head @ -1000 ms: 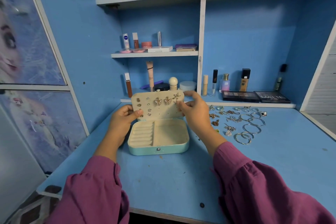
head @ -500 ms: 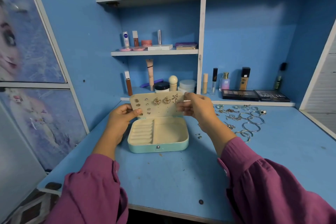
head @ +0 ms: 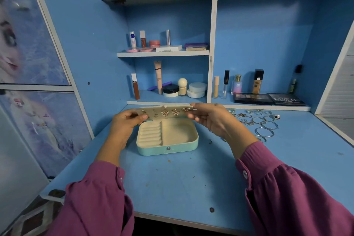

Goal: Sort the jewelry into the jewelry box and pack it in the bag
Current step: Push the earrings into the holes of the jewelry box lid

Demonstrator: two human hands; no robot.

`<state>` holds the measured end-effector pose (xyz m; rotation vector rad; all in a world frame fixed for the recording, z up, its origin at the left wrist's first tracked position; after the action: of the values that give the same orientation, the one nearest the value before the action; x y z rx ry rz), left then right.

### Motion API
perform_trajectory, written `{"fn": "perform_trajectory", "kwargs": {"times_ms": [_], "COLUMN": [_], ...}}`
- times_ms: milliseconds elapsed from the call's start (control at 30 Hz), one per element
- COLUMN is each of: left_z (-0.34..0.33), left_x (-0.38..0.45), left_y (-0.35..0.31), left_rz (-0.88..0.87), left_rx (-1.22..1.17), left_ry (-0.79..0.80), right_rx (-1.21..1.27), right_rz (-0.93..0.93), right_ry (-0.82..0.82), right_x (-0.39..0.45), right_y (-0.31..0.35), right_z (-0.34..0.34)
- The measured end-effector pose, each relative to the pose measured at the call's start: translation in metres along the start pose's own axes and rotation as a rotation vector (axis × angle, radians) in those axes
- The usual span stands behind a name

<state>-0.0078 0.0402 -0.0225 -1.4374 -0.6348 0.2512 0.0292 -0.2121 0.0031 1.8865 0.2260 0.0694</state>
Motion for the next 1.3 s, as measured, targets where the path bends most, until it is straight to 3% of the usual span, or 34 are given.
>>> {"fn": "perform_trajectory", "kwargs": {"times_ms": [267,433,533,667,733,800,933,1133,1300], "left_z": [0.005,0.004,-0.005,-0.029,-0.052,-0.074,-0.103,-0.121,-0.126], "left_x": [0.002,0.000,-0.010,-0.048,-0.074,-0.095,-0.104,-0.104,-0.106], "left_y": [0.002,-0.009,-0.024,-0.044,-0.053,-0.054,-0.030,-0.019,-0.017], "left_rz": [0.028,-0.006,-0.242,-0.828,-1.098,-1.248,-1.242,-1.145,-1.044], "left_rx": [0.031,0.071,0.093,0.167,0.223,0.300,0.594,0.930,1.030], "left_ry": [0.028,-0.104,-0.303,-0.490,-0.347,-0.094,0.233,0.286,0.329], "right_rx": [-0.069,-0.051,-0.031,-0.008,0.024,0.053,0.057,0.065,0.067], "right_rz": [-0.062,-0.100,-0.115,-0.115,-0.107,-0.093,-0.099,-0.114,-0.116], "right_ry": [0.088,0.113,0.115,0.105,0.106,0.100,0.108,0.096,0.101], "right_x": [0.004,0.009,0.012,0.015,0.016,0.017,0.017,0.022,0.021], "right_y": [-0.008,-0.011,-0.012,-0.012,-0.012,-0.011,-0.011,-0.013,-0.013], "right_z": [0.013,0.017,0.017,0.015,0.014,0.014,0.014,0.013,0.014]}}
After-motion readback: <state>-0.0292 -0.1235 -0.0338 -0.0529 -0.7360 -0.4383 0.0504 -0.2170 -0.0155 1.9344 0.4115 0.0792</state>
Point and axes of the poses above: each hand's wrist, its own x-axis towards the middle knuckle, its own z-axis out of the back of the hand, y = z × x, the point moved 2 cm from there along x, towards the middle knuckle, and after that the axes turned 10 degrees about -y, right-handed, at the moved point
